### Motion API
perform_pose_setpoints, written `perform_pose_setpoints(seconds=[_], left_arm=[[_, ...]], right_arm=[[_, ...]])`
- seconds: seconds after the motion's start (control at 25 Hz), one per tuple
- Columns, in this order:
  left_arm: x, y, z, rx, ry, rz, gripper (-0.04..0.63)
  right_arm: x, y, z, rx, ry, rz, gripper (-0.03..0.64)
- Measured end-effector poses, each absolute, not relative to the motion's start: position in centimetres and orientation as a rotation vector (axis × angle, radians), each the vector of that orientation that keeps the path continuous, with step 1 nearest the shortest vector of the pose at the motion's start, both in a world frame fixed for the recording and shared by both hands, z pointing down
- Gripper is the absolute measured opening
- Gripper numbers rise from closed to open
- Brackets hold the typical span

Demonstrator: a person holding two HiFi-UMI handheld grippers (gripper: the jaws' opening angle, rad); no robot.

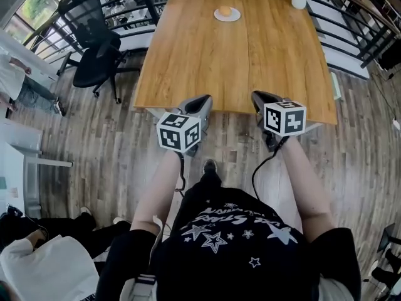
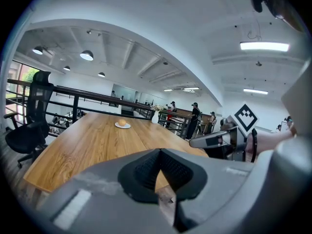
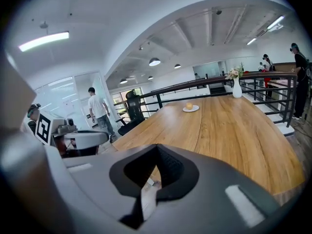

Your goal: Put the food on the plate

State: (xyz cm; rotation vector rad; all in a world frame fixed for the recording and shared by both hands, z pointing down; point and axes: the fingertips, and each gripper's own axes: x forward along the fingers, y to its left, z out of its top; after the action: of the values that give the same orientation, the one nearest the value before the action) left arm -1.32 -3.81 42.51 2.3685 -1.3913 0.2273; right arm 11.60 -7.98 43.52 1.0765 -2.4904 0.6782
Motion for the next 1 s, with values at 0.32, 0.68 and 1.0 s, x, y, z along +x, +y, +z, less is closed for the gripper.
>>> perform_pose_setpoints(seconds=[0.32, 0.68, 1.0], left_arm=[[1.1, 0.9, 42.7, 2.362, -1.408, 0.220, 0.002], [2.7, 6.1, 43.4, 2.343, -1.427, 0.194, 0.002], [3.1, 8.9, 43.5, 2.328, -1.450, 0.174, 0.002]], right_arm=[[13.7, -3.4, 42.1, 1.066, -2.550, 0.640, 0.002], [16.1, 1.8, 42.8, 1.054, -2.549, 0.648, 0.002], [16.8, 4.4, 43.2, 1.039, -2.578, 0.664, 0.002]])
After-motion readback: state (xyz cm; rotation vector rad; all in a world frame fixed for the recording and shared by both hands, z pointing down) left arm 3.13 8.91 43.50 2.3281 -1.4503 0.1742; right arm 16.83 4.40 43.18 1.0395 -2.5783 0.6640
